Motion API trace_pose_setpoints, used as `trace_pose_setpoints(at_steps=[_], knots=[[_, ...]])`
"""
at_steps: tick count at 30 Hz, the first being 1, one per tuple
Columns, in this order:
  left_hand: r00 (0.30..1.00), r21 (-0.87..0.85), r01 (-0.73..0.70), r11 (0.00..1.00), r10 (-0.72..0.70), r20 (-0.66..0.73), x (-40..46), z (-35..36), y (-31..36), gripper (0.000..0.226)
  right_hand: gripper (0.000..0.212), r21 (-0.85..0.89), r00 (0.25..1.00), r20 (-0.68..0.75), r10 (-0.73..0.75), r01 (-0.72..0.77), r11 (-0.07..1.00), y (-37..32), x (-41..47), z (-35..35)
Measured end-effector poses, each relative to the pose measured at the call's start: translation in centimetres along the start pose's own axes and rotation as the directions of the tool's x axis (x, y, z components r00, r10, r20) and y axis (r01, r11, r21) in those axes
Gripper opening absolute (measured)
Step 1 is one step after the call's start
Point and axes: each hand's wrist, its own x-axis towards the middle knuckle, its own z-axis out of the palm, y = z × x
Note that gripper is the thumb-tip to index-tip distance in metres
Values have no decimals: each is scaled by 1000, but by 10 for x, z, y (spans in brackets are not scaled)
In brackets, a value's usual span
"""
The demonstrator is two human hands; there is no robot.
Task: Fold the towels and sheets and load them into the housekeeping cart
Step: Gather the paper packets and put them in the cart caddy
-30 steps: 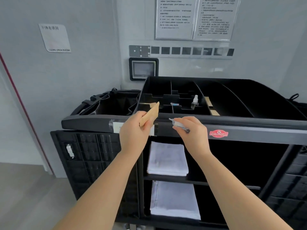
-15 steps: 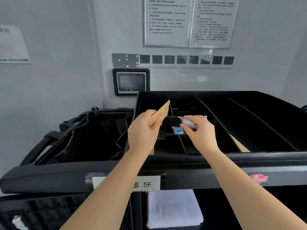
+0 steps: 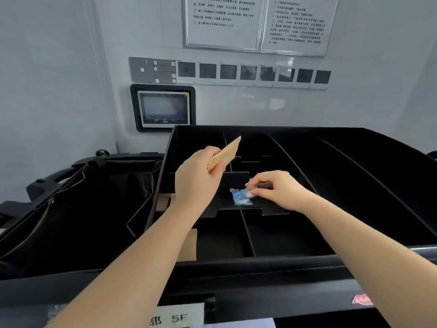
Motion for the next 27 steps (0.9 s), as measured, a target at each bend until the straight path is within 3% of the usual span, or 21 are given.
trace_pose_setpoints(at_steps=[6,11,20,24,27], knots=[[999,0,-1,1000,1,47,-6,8,-12,22,11,-98,987,161,-15,31,995,21,17,1],[999,-24,-13,1000,14,45,-6,7,-14,26,18,3,984,171,-43,43,999,35,13,14],[999,-32,15,999,-14,52,-8,8,-15,25,37,-151,964,260,-45,87,985,35,13,12],[998,-41,32,999,-29,53,-10,8,-17,25,39,-245,982,185,-37,83,966,37,10,6],[998,-86,21,996,-16,54,-9,7,-15,22,59,10,992,-38,-120,120,993,25,8,-7]])
